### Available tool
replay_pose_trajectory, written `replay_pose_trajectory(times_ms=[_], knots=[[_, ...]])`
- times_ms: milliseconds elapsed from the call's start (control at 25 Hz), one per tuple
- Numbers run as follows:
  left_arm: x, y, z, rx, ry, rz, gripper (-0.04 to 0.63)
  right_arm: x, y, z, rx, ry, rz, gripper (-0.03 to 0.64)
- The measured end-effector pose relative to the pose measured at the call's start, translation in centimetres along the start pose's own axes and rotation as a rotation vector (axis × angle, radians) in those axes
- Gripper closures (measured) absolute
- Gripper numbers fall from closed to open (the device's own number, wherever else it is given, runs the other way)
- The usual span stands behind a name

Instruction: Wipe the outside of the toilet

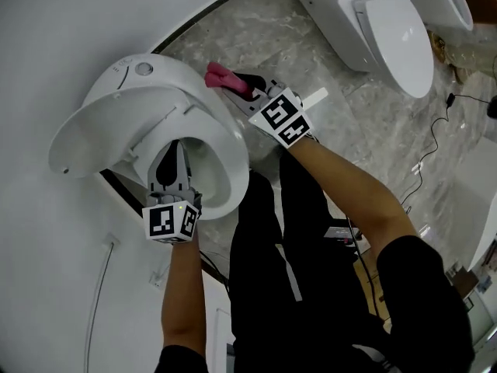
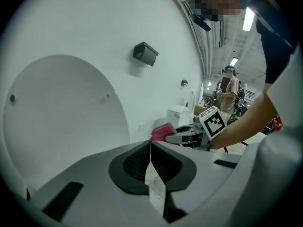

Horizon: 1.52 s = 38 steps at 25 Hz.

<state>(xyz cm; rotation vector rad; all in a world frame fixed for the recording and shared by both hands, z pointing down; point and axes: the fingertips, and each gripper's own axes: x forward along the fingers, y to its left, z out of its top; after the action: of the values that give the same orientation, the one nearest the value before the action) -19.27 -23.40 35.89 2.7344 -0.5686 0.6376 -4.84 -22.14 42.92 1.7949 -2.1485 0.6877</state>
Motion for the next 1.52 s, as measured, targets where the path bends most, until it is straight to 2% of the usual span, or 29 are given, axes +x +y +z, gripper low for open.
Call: replay_pose_trajectory(times_ms=[240, 360, 480, 720, 1040, 1520], knots=[[2.6, 1.7, -2.7, -0.049, 0.003, 0.082, 0.576, 8.9, -0.7, -1.9, -0.133, 0.045, 0.118, 0.482], [3.4, 1.6, -4.3, -0.069, 0.016, 0.097, 0.576, 12.2, 0.3, -3.0, -0.305, 0.088, 0.177, 0.483], [3.9, 1.7, -6.6, -0.1, 0.037, 0.115, 0.577, 14.1, 1.8, -3.4, -0.464, 0.096, 0.232, 0.482], [4.9, 1.7, -8.9, -0.132, 0.066, 0.112, 0.576, 15.4, 3.0, -3.8, -0.615, 0.107, 0.326, 0.483], [6.7, 1.0, -8.1, -0.118, 0.059, 0.069, 0.576, 14.9, 3.4, -6.7, -0.626, 0.163, 0.399, 0.485], [7.2, -0.5, -10.0, -0.102, 0.099, 0.032, 0.575, 10.5, 5.3, -18.1, -0.546, 0.332, 0.454, 0.486]])
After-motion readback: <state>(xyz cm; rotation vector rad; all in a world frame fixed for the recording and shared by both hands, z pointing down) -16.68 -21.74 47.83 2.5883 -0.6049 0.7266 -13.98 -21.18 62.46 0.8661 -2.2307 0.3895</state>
